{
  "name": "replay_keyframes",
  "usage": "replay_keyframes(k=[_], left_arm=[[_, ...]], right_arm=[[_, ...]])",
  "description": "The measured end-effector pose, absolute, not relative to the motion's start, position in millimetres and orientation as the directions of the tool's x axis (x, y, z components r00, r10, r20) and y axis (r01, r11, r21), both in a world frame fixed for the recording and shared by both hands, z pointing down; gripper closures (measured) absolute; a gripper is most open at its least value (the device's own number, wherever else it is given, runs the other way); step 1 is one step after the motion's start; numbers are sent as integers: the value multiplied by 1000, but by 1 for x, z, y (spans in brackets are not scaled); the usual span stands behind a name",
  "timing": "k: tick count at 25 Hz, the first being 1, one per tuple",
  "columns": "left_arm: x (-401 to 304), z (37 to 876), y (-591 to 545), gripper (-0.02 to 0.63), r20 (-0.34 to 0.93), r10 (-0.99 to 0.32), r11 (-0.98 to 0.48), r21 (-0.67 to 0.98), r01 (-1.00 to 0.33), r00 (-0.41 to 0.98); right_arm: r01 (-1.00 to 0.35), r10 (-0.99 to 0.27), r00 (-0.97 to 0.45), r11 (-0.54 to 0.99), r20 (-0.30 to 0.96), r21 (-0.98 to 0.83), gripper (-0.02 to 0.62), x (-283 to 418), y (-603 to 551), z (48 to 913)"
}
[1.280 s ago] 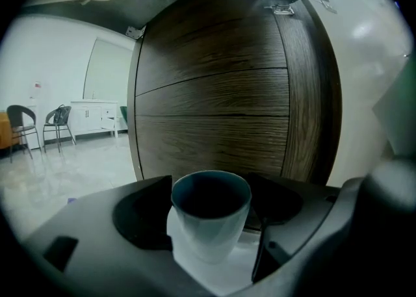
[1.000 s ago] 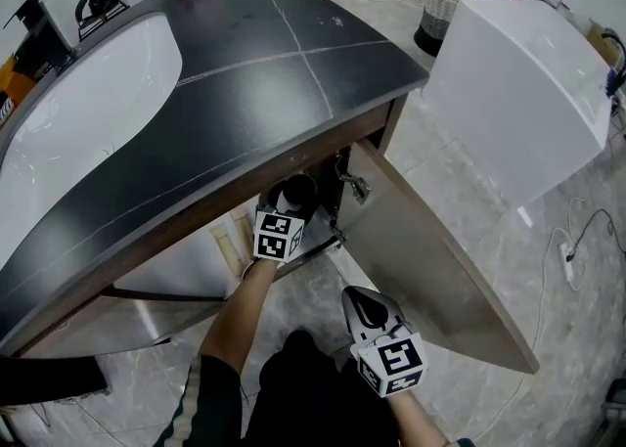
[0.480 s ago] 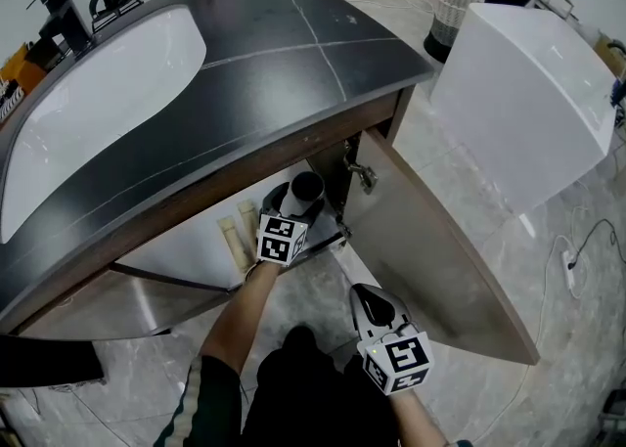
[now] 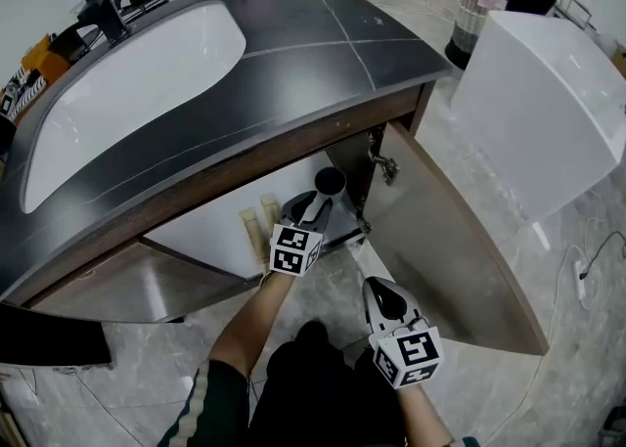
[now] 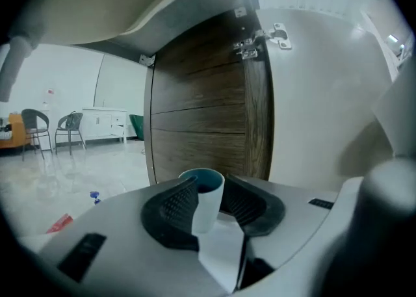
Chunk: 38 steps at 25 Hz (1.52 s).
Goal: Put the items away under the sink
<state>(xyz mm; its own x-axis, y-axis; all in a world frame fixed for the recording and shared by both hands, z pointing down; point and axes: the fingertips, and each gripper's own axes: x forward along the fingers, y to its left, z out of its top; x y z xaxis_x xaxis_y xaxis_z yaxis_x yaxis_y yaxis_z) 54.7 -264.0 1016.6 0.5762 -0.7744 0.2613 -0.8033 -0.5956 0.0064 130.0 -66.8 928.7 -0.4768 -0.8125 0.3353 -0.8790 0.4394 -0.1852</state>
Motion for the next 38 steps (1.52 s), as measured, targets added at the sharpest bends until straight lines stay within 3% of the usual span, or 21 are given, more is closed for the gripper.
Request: replay_keyframes(k=[4, 13, 17, 29, 38], left_arm=[[51, 1009, -239, 588, 264, -778, -592, -7, -806, 570], [44, 971, -178, 595, 327, -719, -656, -29, -754, 613], [48, 929, -147, 595, 353, -682, -692, -29, -721, 641], [59, 669, -79, 595, 406, -576, -761, 50, -647, 709], [50, 462, -43, 595, 375, -635, -697, 100, -710, 676]], right_arm=[[-873, -815, -487, 449, 315, -189, 552, 124, -62, 922], [-873, -824, -487, 457, 289, -171, 552, 120, -60, 884], [-893, -828, -451, 417, 332, -172, 552, 120, -54, 848], [-896, -792, -445, 394, 418, -207, 552, 104, -24, 586], [-898, -813, -440, 386, 382, -213, 552, 106, 20, 380]])
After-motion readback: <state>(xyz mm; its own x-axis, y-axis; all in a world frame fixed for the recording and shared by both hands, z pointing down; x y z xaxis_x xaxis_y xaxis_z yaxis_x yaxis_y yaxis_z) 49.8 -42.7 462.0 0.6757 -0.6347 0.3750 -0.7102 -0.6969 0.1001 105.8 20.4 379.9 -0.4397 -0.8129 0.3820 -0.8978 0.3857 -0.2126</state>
